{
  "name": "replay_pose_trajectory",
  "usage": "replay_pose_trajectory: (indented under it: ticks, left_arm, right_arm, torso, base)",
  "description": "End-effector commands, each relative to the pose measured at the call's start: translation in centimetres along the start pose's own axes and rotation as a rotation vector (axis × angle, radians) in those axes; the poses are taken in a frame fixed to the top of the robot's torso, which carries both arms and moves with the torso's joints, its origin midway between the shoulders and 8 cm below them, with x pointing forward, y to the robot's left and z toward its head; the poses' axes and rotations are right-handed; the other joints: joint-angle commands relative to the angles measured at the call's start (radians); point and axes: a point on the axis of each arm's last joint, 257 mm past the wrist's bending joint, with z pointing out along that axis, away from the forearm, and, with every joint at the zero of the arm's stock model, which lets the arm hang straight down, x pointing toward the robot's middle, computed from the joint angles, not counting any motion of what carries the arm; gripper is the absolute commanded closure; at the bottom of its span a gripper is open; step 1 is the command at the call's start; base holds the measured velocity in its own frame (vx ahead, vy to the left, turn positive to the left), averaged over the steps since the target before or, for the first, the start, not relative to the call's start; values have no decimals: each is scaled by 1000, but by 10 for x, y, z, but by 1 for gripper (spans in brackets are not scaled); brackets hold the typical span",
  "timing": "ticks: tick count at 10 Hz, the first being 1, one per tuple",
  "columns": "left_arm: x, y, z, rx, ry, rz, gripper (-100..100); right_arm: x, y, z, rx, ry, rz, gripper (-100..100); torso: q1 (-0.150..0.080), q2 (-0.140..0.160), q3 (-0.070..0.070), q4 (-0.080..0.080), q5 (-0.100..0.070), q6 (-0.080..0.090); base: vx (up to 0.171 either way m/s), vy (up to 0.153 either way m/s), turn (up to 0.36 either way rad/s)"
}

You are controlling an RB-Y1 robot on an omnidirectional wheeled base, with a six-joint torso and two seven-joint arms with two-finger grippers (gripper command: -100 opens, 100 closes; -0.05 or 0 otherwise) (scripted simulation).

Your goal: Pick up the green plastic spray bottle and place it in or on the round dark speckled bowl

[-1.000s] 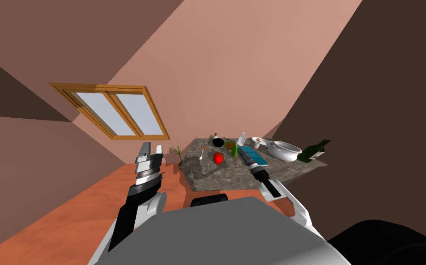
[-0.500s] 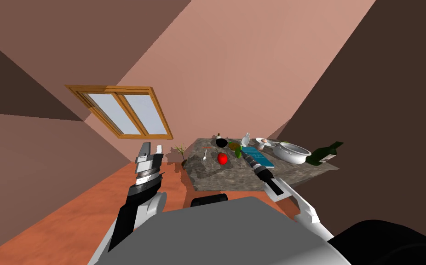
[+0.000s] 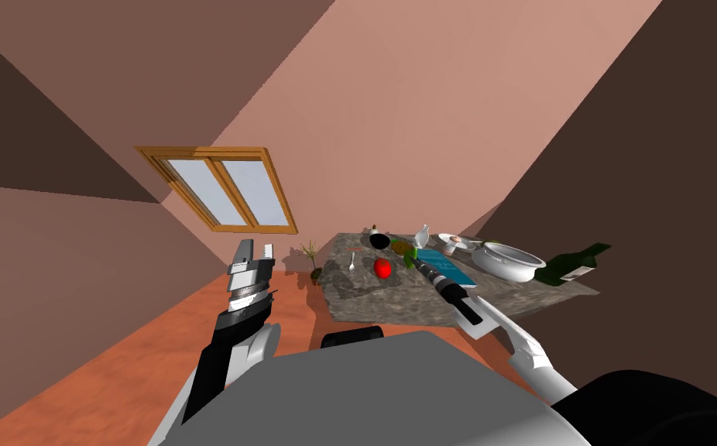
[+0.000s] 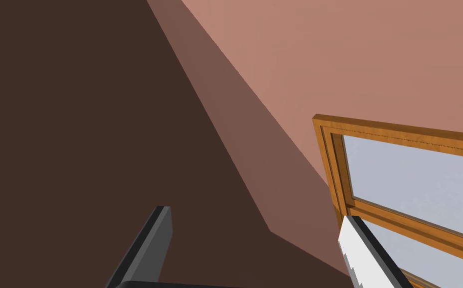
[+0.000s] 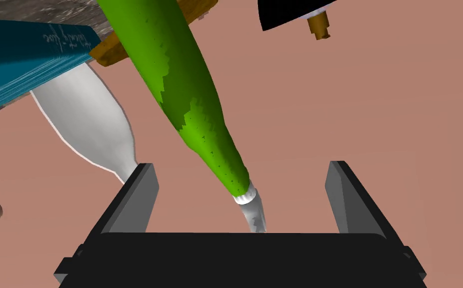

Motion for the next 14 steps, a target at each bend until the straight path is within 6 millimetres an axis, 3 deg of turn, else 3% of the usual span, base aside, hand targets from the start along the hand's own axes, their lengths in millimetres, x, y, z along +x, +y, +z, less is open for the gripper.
replay_pose_trajectory:
  ticks: [1, 2, 3, 8, 9, 10, 11, 12, 13, 14]
  left_arm:
    - [0, 0, 0, 0, 0, 0, 0]
    - [0, 0, 0, 0, 0, 0, 0]
    - [0, 0, 0, 0, 0, 0, 0]
    - [0, 0, 0, 0, 0, 0, 0]
    - [0, 0, 0, 0, 0, 0, 0]
    - [0, 0, 0, 0, 0, 0, 0]
    - [0, 0, 0, 0, 0, 0, 0]
    - [0, 0, 0, 0, 0, 0, 0]
    - [0, 0, 0, 0, 0, 0, 0]
    - [0, 0, 0, 0, 0, 0, 0]
  right_arm:
    - [-3, -25, -1, 45, 25, -83, -100]
    - [-6, -39, -2, 70, 39, -132, -100]
    - [-6, -39, -2, 70, 39, -132, -100]
    - [-27, -102, -7, 189, 93, -348, -100]
    - [-30, -109, -8, 203, 98, -370, -100]
    - [-26, -101, -7, 191, 94, -350, -100]
    - [-27, -102, -7, 194, 95, -354, 0]
    - [-27, -102, -7, 194, 95, -354, -100]
    - [-27, -102, -7, 194, 95, -354, 100]
    - [-27, -102, -7, 194, 95, -354, 100]
  torso:
    - [0, 0, 0, 0, 0, 0]
    - [0, 0, 0, 0, 0, 0]
    - [0, 0, 0, 0, 0, 0]
    - [-2, 0, 0, 0, 0, 0]
    - [-1, 0, 0, 0, 0, 0]
    - [-1, 1, 0, 0, 0, 0]
    - [-4, 1, 1, 0, -1, 0]
    - [-5, 2, 1, 0, -1, 0]
    - [-6, 2, 1, 0, -1, 0]
    - [-6, 2, 1, 1, -1, 0]
  base:
    - [26, 102, 65]
    - [34, 99, 64]
    - [18, 57, 11]
    - [19, 65, 52]
    - [20, 79, 50]
    - [9, 31, 4]
    - [2, 6, -2]
    - [0, 0, 0]
    - [0, 0, 0]
    - [0, 0, 0]
